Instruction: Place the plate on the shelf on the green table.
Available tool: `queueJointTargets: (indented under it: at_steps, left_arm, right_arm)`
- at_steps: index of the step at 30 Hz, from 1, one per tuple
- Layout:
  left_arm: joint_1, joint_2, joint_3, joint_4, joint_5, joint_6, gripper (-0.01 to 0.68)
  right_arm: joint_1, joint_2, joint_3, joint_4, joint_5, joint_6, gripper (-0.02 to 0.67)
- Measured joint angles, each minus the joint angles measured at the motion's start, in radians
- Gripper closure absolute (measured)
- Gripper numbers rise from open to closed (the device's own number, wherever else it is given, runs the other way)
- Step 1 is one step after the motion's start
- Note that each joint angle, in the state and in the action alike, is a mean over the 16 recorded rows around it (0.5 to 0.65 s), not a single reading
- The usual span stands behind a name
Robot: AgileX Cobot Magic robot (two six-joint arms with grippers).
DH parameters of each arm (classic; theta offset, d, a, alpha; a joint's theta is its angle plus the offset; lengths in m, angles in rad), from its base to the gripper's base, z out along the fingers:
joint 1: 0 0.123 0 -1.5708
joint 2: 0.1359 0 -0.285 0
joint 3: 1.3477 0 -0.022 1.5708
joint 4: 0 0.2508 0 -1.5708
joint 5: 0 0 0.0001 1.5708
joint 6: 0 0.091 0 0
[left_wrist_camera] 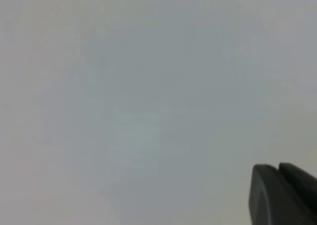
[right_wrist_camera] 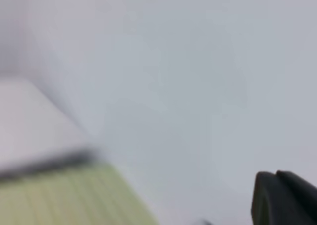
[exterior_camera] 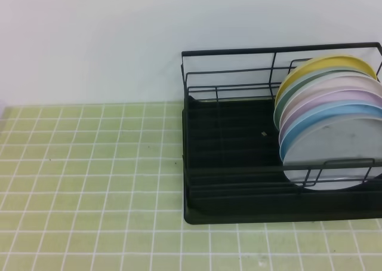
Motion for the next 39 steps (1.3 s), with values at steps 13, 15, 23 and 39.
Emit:
queueJointTargets:
  at_steps: [13, 15, 23, 39]
  left_arm:
    - [0.0, 0.001, 0.0, 0.0, 0.001, 0.009, 0.674]
    - [0.0, 0.001, 0.0, 0.0, 0.001, 0.009, 0.674]
    - [0.0, 0.001, 0.0, 0.0, 0.001, 0.01, 0.674]
    - [0.0, 0.001, 0.0, 0.001, 0.002, 0.01, 0.674]
  right_arm:
    - [0.0, -0.336, 0.333, -0.48, -0.235, 0.093, 0.649]
    - [0.0, -0.425, 0.458, -0.535, -0.295, 0.154, 0.649]
    - [0.0, -0.762, 0.985, -0.715, -0.537, 0.539, 0.649]
    - [0.0, -1.001, 1.423, -1.218, -0.706, 1.237, 0.649]
